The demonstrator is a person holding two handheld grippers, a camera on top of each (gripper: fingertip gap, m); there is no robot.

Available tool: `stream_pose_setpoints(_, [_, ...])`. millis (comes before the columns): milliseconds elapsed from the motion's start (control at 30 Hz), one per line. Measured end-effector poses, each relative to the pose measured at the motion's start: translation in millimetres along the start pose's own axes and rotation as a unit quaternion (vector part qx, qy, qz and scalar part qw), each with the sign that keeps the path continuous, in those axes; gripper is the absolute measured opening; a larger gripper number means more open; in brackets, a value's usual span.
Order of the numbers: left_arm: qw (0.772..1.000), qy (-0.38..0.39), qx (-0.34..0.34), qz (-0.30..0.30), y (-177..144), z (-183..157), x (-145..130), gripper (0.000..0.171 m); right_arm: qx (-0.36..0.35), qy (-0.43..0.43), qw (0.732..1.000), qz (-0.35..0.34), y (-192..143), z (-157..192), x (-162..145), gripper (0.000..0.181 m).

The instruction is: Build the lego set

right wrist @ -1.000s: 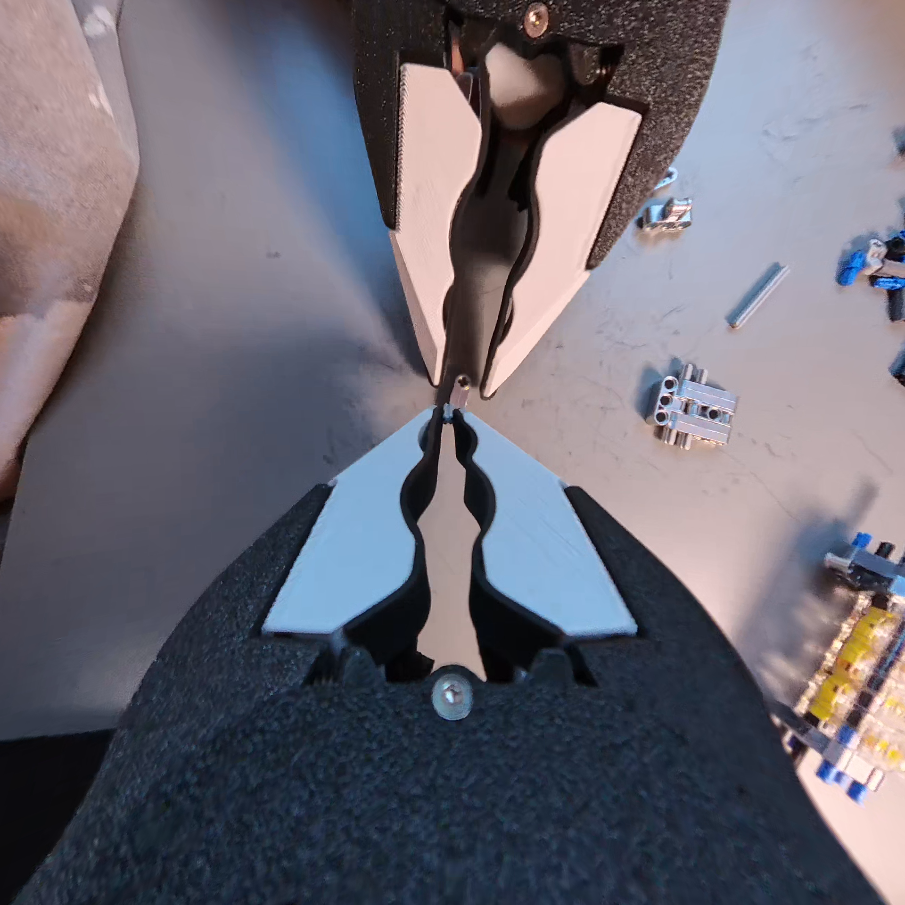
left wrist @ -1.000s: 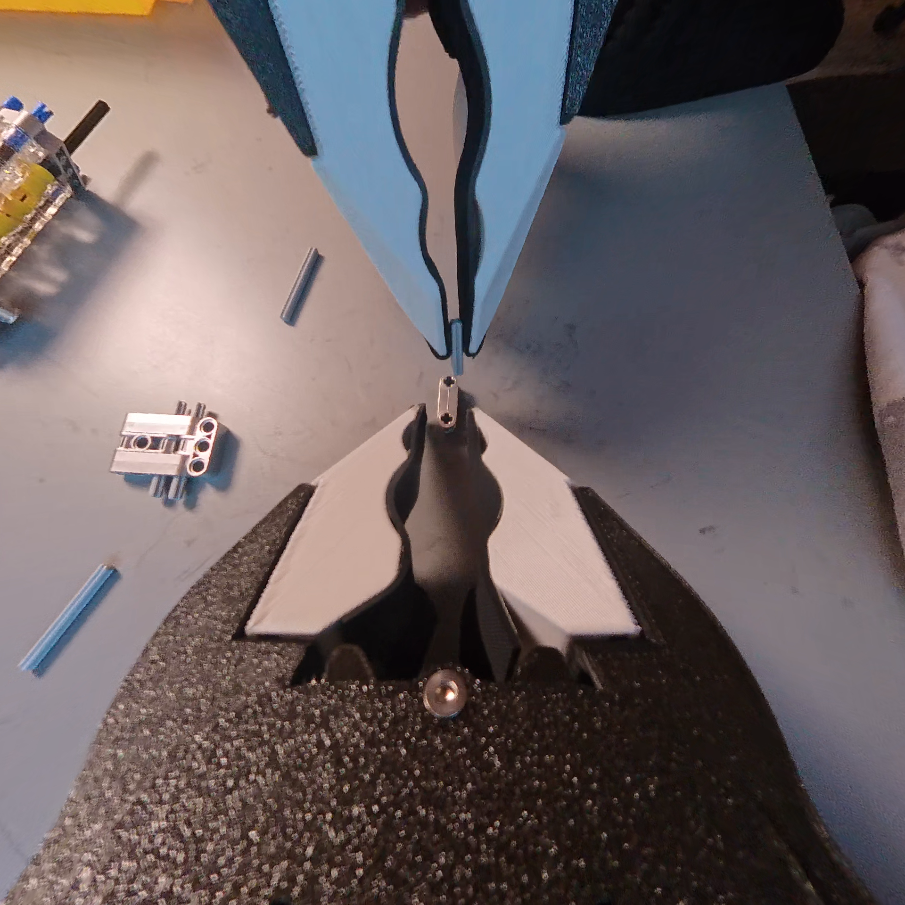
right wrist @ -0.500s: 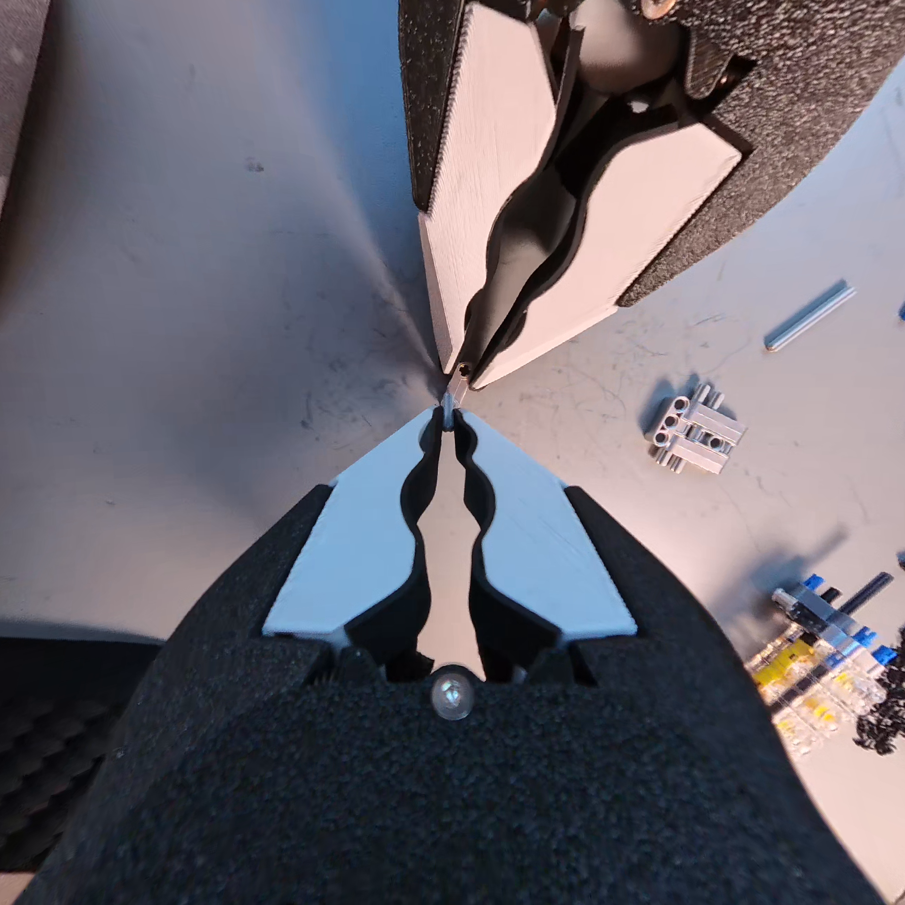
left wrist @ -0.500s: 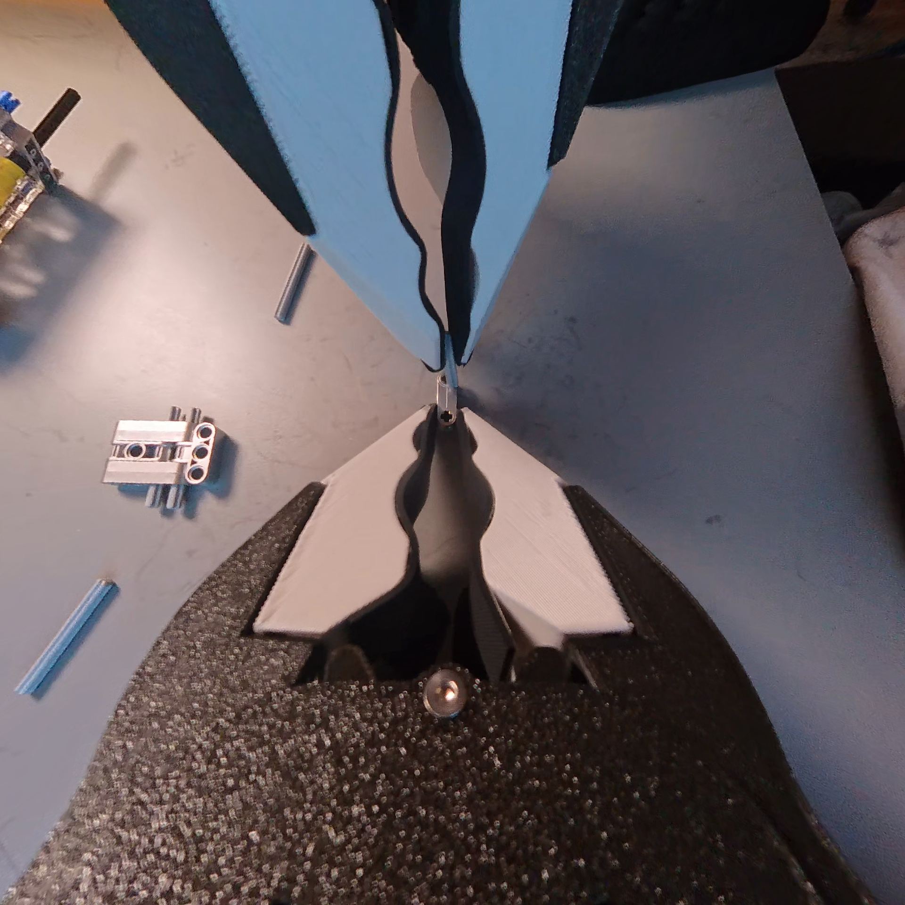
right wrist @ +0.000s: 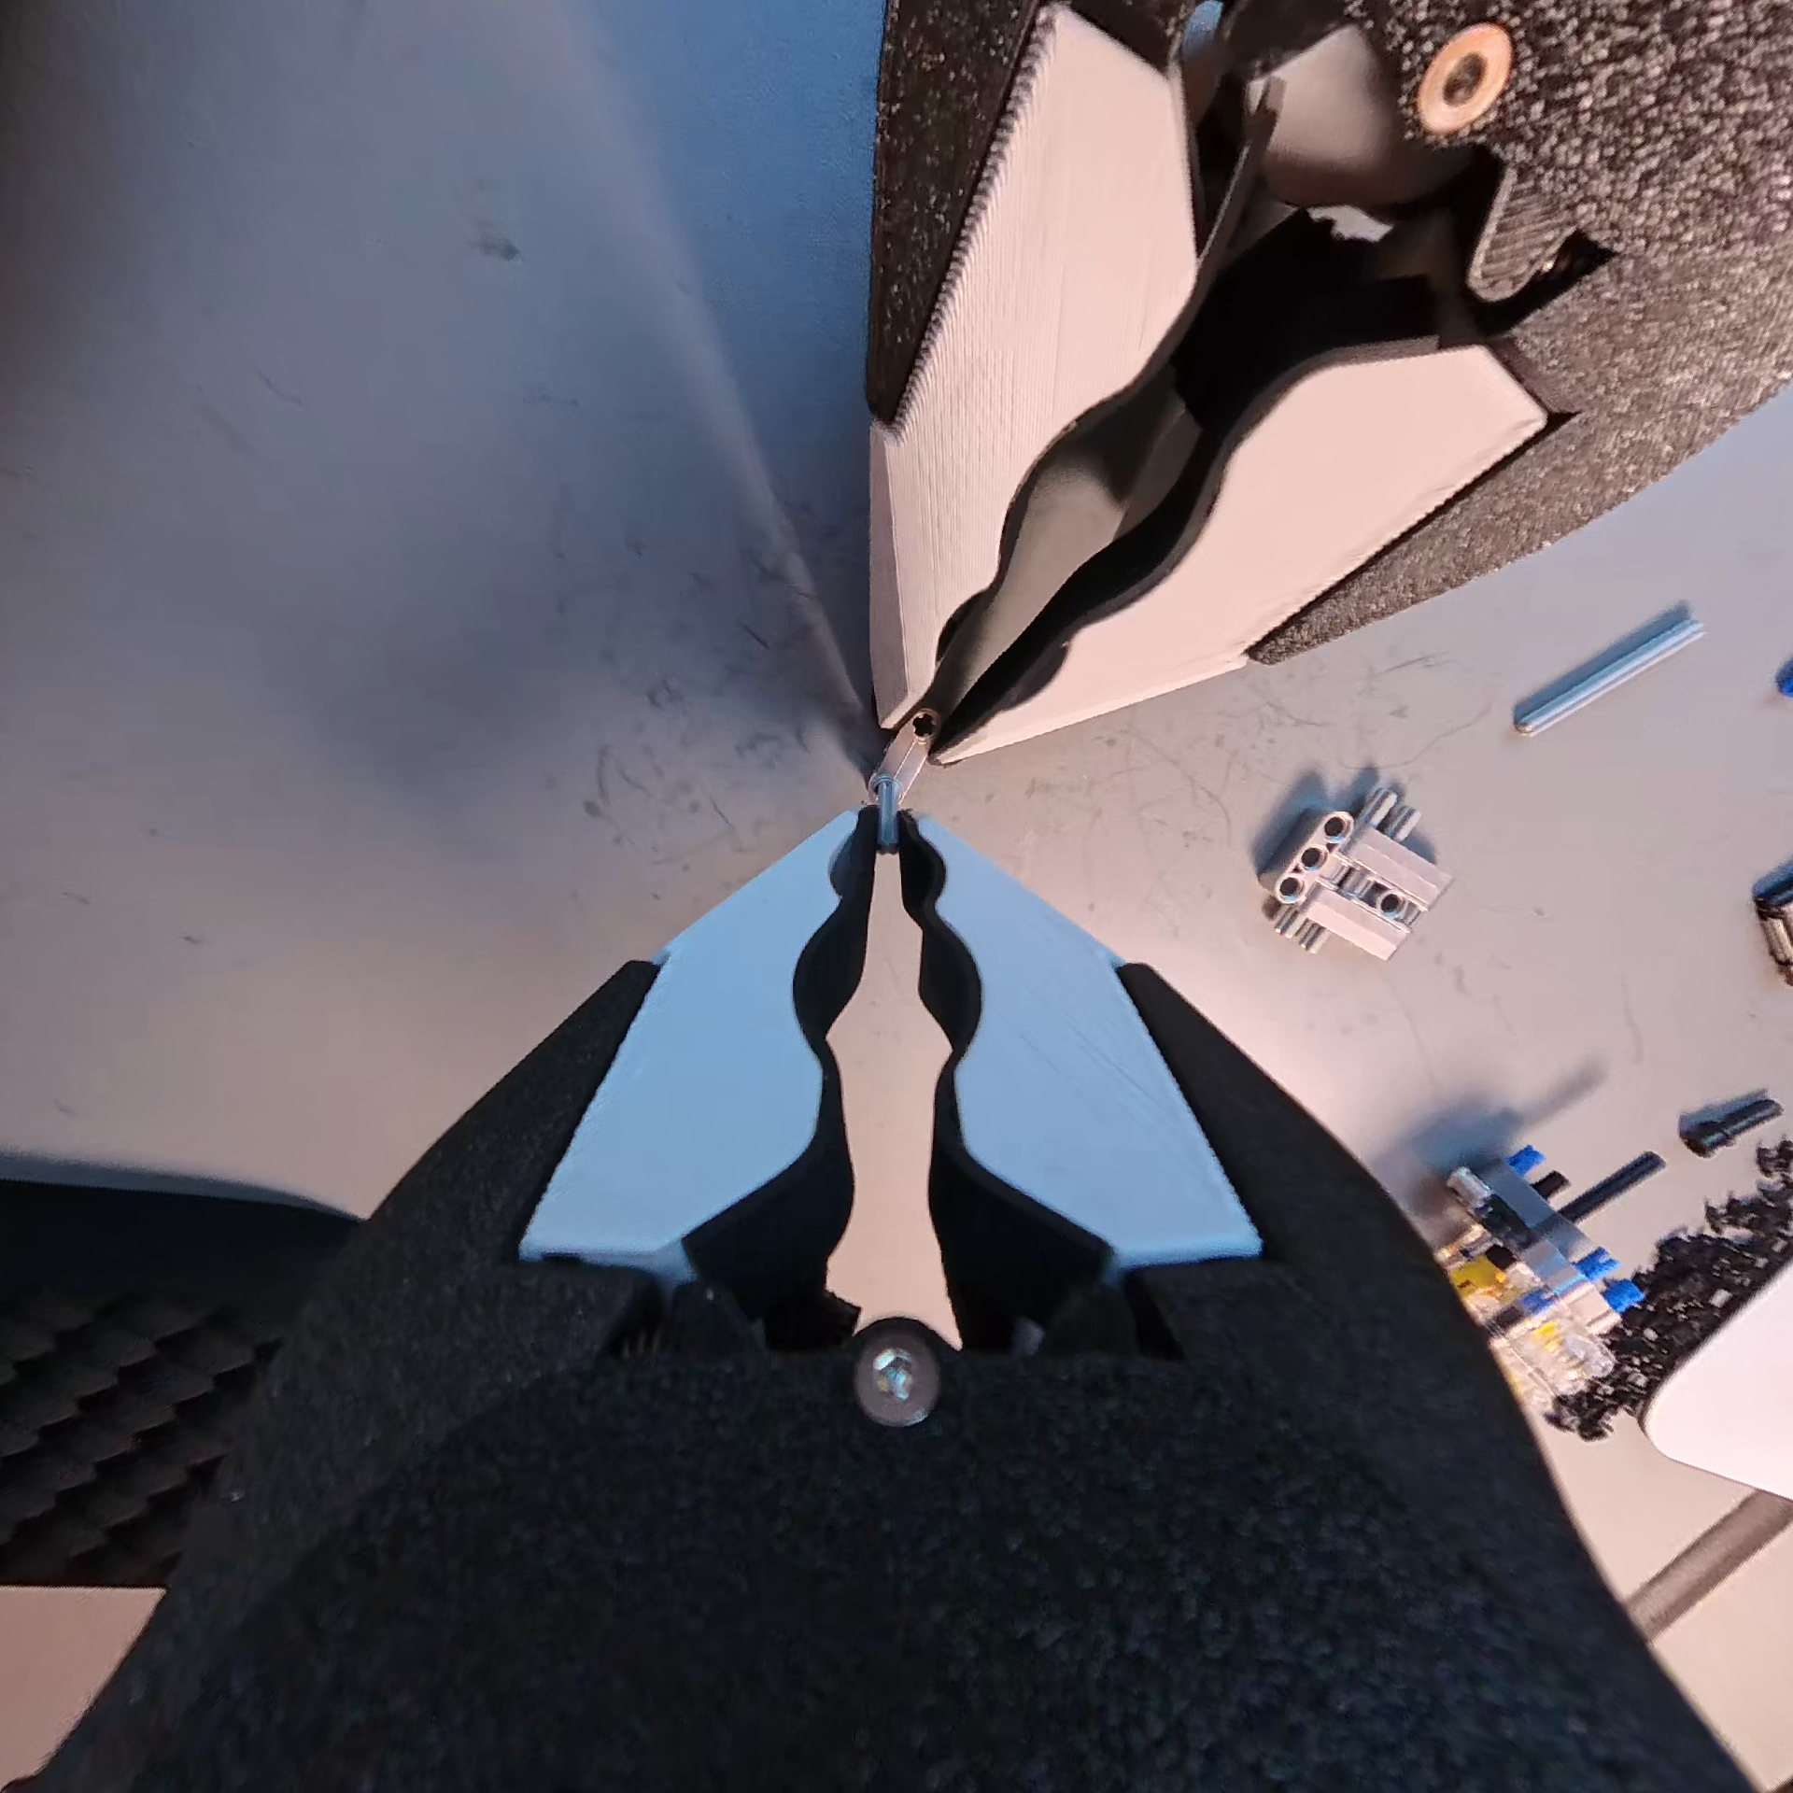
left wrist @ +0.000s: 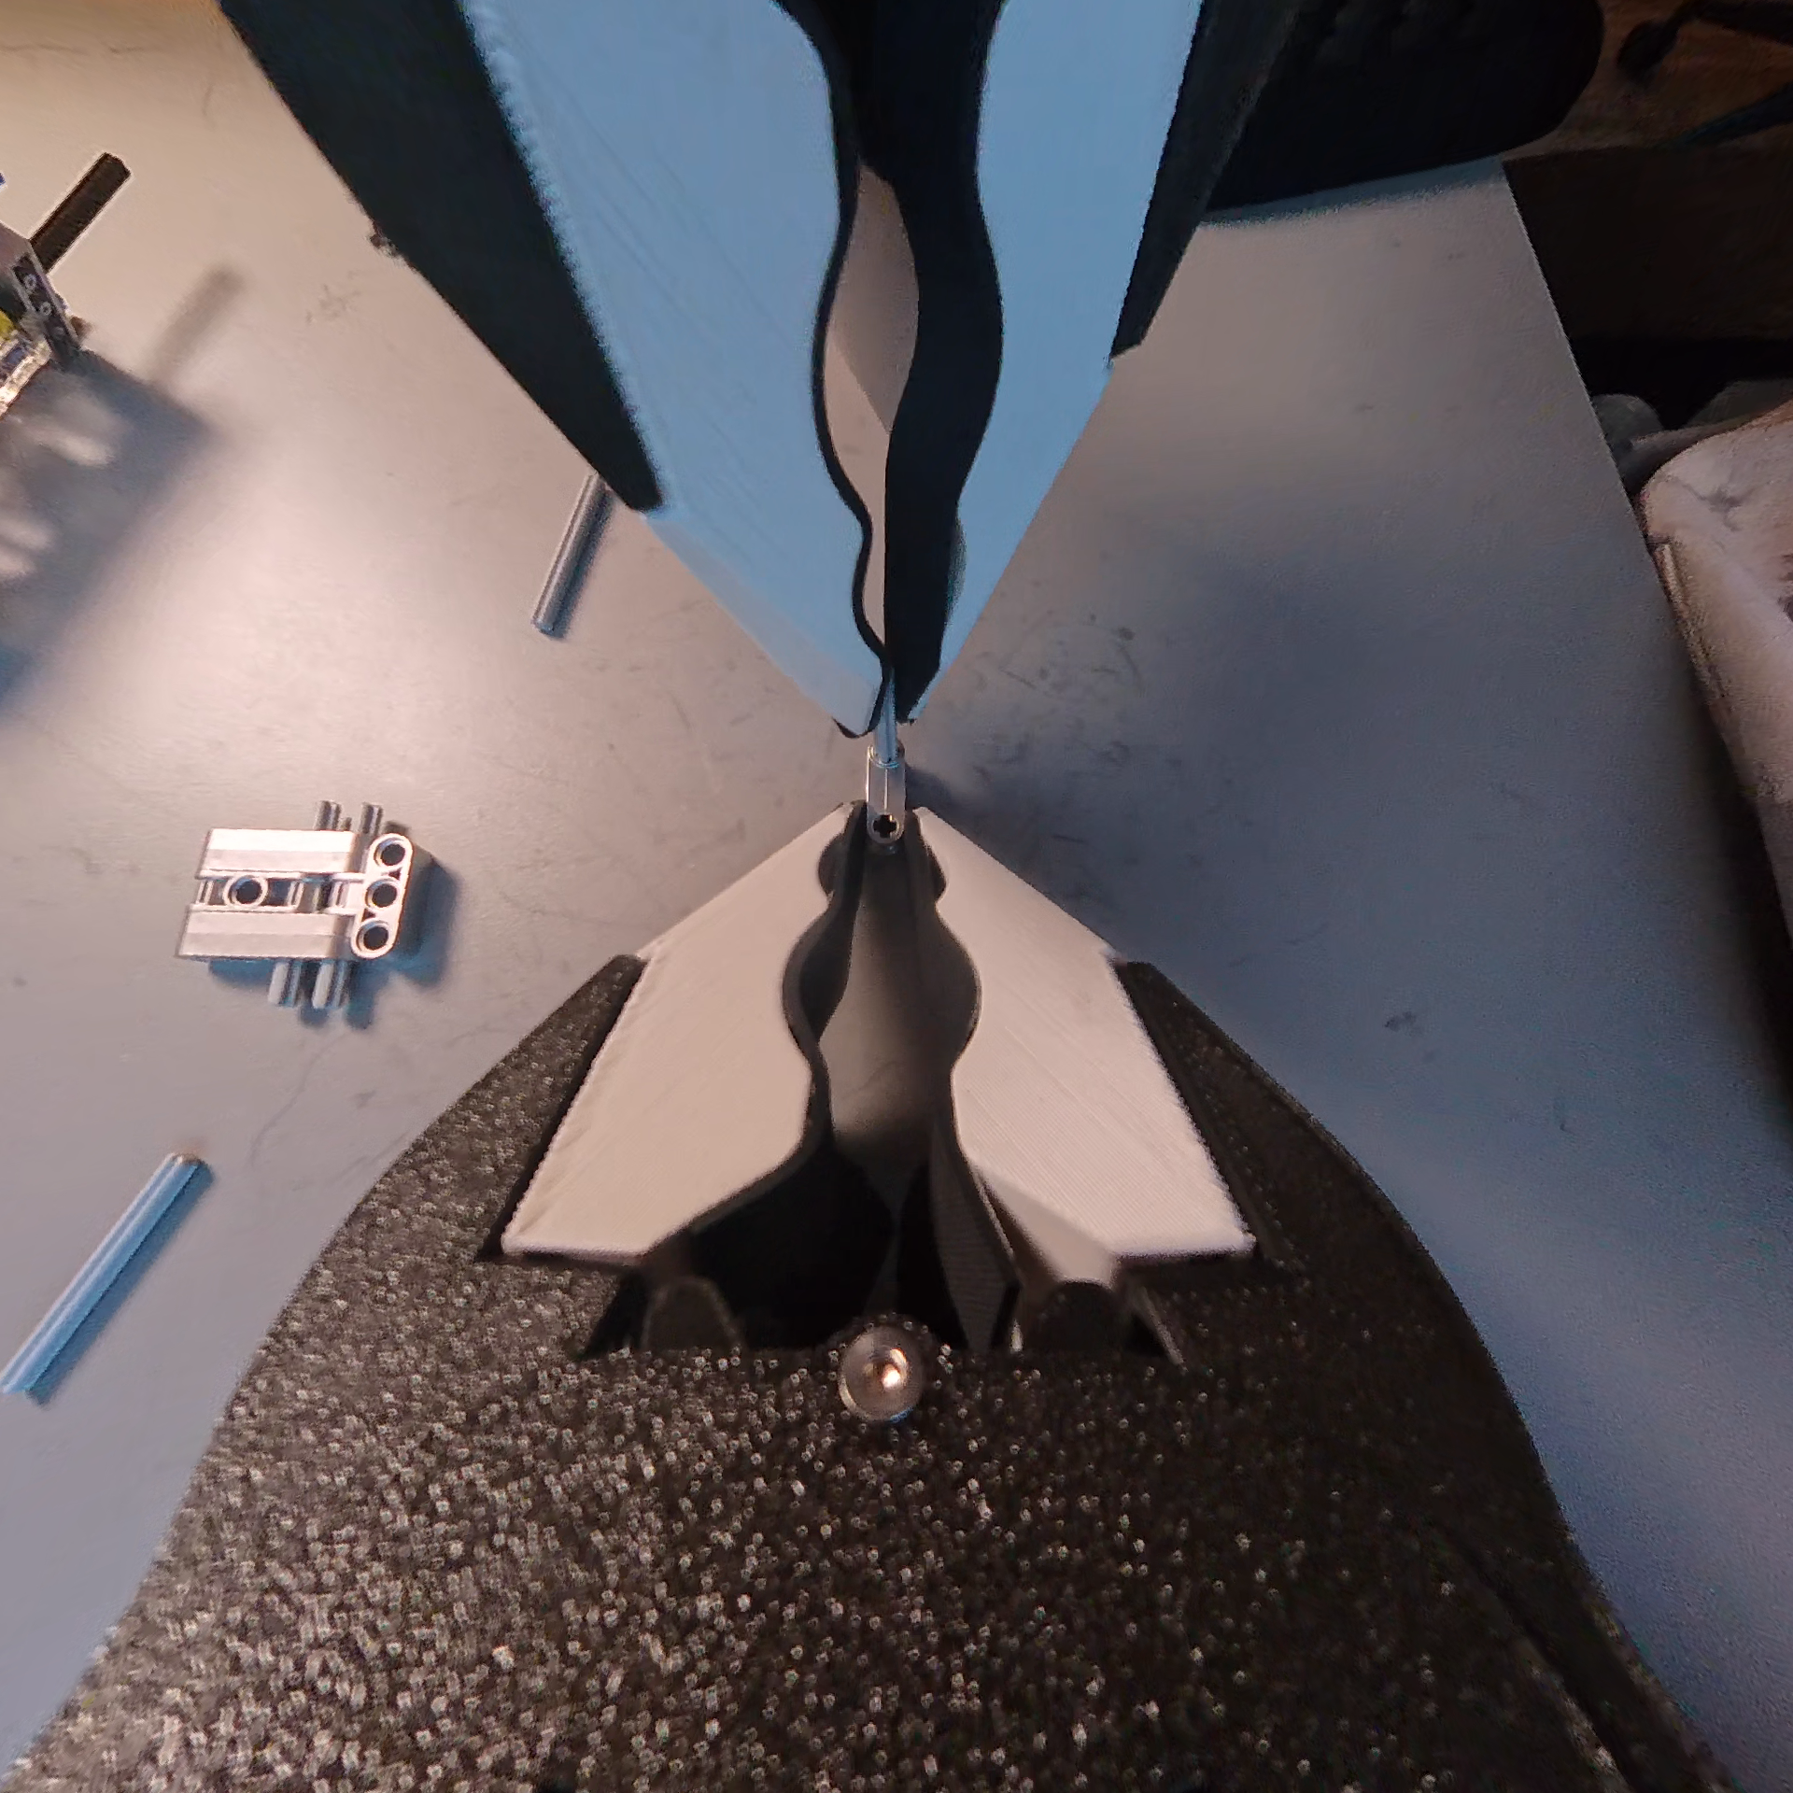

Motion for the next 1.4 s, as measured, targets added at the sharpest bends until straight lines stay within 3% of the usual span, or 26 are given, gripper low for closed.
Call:
stream_pose_setpoints(367, [1.000, -0.021, -0.012, 0.002, -0.2, -0.9, -0.6, 0.006, -0.012, -0.011, 1.000, 0.008, 5.7, 1.2, 1.4, 0.001])
stream_pose_setpoints(667, [0.999, -0.026, -0.029, 0.005, -1.5, -2.0, -1.5, 0.006, 0.017, -0.129, 0.986, 0.102, 8.5, 3.0, 6.8, 0.001])
stream_pose_setpoints(800, [0.999, -0.025, -0.023, 0.005, -1.4, -2.5, -2.1, 0.006, 0.037, -0.128, 0.984, 0.114, 8.9, 2.3, 7.6, 0.001])
stream_pose_setpoints(1000, [1.000, -0.014, -0.010, -0.010, -5.0, -2.8, -1.8, 0.006, 0.003, -0.067, 0.996, 0.059, 4.2, 1.4, 6.0, 0.002])
stream_pose_setpoints(1200, [0.995, -0.040, -0.058, -0.065, -24.7, -7.3, 9.2, 0.011, -0.070, -0.007, 0.997, -0.043, -27.6, -3.8, 21.3, 0.001])
stream_pose_setpoints(1400, [0.994, -0.036, -0.080, -0.066, -27.0, -14.4, 8.2, 0.013, -0.052, -0.011, 0.998, -0.039, -17.4, 7.2, 21.2, 0.001])
Point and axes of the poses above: each gripper's, where its closed fingertips meet, y out along the fingers, x out of its top, z = x × y across the jaws, the point moved 2 cm from there along -y, back along the fingers, and after that the axes turned 12 degrees about -y, right-handed, at the moved point
